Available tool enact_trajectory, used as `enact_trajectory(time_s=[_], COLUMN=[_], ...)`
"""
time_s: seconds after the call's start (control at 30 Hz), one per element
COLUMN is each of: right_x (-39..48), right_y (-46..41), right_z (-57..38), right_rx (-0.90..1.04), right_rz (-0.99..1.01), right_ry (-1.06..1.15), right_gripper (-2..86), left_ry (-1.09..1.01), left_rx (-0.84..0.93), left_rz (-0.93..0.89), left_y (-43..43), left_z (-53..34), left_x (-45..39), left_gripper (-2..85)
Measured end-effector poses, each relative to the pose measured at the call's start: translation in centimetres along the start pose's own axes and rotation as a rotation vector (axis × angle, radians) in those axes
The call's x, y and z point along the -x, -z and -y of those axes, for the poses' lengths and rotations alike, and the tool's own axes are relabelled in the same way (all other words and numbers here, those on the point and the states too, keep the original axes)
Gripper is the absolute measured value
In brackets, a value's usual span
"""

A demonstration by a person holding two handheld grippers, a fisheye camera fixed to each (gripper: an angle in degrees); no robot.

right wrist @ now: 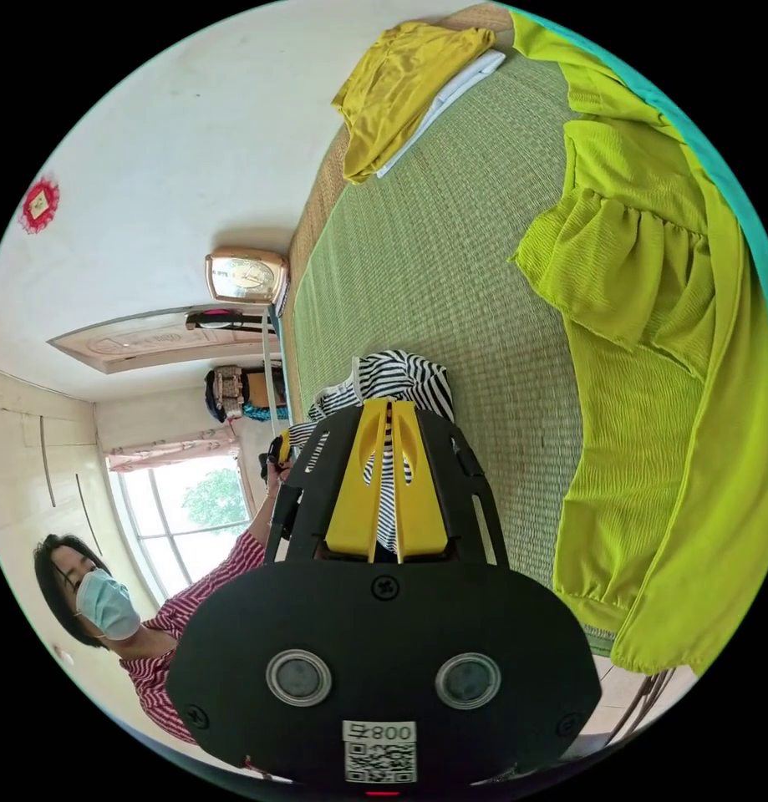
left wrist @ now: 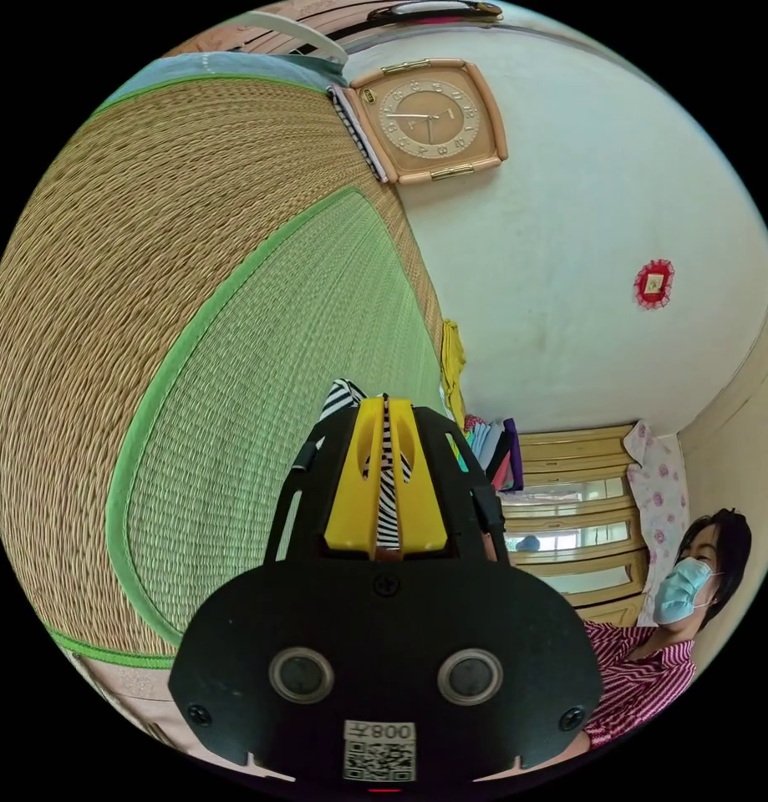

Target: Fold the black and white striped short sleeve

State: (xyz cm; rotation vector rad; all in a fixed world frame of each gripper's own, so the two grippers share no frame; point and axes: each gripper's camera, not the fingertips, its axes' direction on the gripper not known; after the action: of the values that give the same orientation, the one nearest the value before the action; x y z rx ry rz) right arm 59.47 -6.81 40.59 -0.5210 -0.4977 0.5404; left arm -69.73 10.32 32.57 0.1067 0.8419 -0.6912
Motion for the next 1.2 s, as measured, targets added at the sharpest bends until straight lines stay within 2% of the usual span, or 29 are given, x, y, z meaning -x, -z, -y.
enact_trajectory(time_s=[0.23,0.43,0.53,0.6,0.7,0.9,0.97,1.07,1.2], right_x=[0.9,3.4,5.3,7.5,13.0,24.9,28.4,30.8,32.1], right_y=[-2.8,-3.1,-2.4,-2.8,-5.8,-16.1,-20.4,-24.9,-27.9], right_z=[2.6,2.4,1.9,1.3,0.0,-3.0,-4.5,-5.7,-6.2], right_rx=[0.026,-0.016,-0.076,-0.083,-0.039,0.074,0.115,0.184,0.227], right_rz=[-0.026,-0.049,-0.048,-0.063,-0.205,-0.672,-0.837,-0.961,-1.046], right_ry=[-0.046,-0.022,-0.008,0.043,0.18,0.542,0.688,0.8,0.835], right_gripper=[0.4,0.4,0.3,0.3,0.5,2.9,4.5,5.9,5.9], left_ry=[0.054,0.022,-0.031,-0.149,-0.354,-0.712,-0.78,-0.834,-0.851], left_rx=[0.015,-0.051,-0.08,0.006,0.171,0.404,0.459,0.496,0.51], left_rz=[0.126,0.231,0.23,0.263,0.379,0.604,0.673,0.781,0.808], left_y=[-5.1,-7.4,-8.6,-11.8,-17.9,-29.6,-32.4,-35.8,-38.5], left_z=[1.6,1.6,1.0,-0.1,-2.2,-6.0,-6.9,-8.0,-8.8], left_x=[1.6,0.3,-1.4,-4.1,-8.6,-14.7,-15.3,-15.7,-16.3], left_gripper=[0.8,1.1,1.4,2.0,3.4,5.8,5.7,3.7,0.9])
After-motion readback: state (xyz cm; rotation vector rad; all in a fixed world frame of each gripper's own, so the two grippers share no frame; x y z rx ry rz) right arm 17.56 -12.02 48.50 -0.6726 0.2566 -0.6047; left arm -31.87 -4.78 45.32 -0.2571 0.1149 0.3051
